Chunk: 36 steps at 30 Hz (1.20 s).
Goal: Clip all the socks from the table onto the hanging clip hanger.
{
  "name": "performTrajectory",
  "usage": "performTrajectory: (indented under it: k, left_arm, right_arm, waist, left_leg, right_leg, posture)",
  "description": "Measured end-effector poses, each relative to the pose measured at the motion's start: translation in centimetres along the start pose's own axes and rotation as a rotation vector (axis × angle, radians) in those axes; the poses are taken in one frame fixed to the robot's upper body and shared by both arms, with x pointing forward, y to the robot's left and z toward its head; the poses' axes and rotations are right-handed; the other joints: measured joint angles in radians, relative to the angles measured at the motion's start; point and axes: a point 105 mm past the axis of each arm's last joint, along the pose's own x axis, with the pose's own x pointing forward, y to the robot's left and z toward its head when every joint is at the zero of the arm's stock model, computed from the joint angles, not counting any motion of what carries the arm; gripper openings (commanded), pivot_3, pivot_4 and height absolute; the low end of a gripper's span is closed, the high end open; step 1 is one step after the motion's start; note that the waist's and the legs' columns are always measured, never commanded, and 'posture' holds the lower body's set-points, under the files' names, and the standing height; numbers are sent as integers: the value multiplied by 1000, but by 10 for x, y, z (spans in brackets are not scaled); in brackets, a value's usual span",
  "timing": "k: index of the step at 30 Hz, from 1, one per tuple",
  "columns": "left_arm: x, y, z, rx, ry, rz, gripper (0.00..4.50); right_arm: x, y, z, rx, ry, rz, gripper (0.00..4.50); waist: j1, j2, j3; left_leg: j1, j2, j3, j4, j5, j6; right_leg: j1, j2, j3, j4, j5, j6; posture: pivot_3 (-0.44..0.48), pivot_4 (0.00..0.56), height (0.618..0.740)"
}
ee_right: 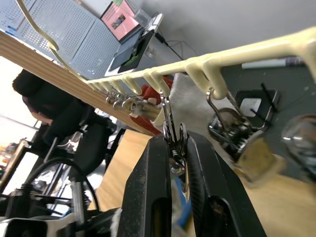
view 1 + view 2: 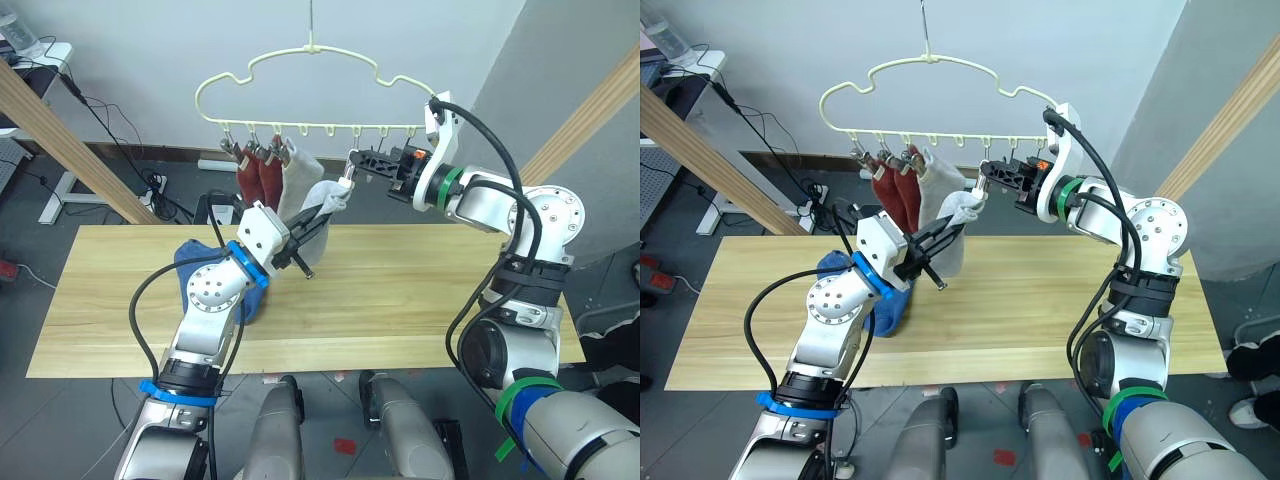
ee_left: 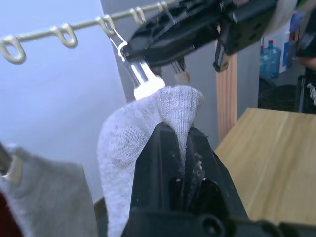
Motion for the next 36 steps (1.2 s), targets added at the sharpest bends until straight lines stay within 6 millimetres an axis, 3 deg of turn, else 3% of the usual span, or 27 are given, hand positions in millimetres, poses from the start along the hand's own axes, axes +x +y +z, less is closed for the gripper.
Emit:
performTrajectory:
  k: [11,25,36]
  left_arm:
    - [2,4,2,35,-27,35,62]
    - [-5,0,3,56,-41,17,62]
    - [-2,3,10,83,-72,18,62]
  right_arm:
    - [-2,3,-7,78,43,9,347]
    - [-4,-3,3,81,21,-28,347]
    - [-2,0,-3,98,47,-13,347]
  waist:
    - [-2,0,0]
    - [-4,0,0]
    - [-4,0,0]
  left_leg:
    - [0,0,0,0,0,0]
    - [0,0,0,0,0,0]
    - [0,0,0,0,0,0]
  right_leg:
    - [0,0,0,0,0,0]
    - [0,0,0,0,0,0]
    - [0,0,0,0,0,0]
  posture:
    - [-57,344,740]
    - [-52,345,740]
    - [-48,344,740]
